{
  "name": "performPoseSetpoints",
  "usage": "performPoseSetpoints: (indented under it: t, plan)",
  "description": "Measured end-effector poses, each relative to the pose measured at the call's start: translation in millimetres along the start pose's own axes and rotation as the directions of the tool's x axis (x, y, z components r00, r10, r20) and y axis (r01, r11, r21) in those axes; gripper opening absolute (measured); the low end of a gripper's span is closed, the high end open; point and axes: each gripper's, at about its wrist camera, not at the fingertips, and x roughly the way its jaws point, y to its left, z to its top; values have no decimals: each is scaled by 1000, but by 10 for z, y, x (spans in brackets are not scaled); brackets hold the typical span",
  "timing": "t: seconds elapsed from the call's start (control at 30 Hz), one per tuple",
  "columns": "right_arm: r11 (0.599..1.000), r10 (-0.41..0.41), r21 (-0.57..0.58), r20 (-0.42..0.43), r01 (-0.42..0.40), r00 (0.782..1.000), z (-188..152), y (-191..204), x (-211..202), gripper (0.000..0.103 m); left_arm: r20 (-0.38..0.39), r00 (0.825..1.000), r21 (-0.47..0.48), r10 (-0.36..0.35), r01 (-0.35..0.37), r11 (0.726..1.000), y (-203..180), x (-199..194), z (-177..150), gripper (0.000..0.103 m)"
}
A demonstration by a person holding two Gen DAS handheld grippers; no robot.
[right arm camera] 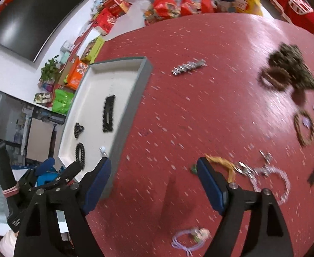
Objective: Organize jewelry
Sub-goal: 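Move both tools back over the table toward the lavender hair tie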
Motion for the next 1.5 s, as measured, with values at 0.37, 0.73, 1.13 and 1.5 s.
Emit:
performPoseSetpoints:
  t: [0.37,0.73,1.13,1.5]
  plan:
    - [993,-51,105,-10,51,999,-566,-658,-326,86,-34,994,55,-104,106,993,-587,-221,-368,103]
    - [977,-138,161,-15,139,990,-978,-1186,-487,87,-87,985,119,-150,159,980,-1052,-161,-544,103]
    - [964,-243,94,-59,247,968,-1041,-1444,-488,87,-131,968,266,-216,244,933,-1469,-92,-817,103]
    - [957,-269,-120,-34,264,962,-703,-1315,-320,87,-138,962,318,-234,267,910,-1730,23,-950,103]
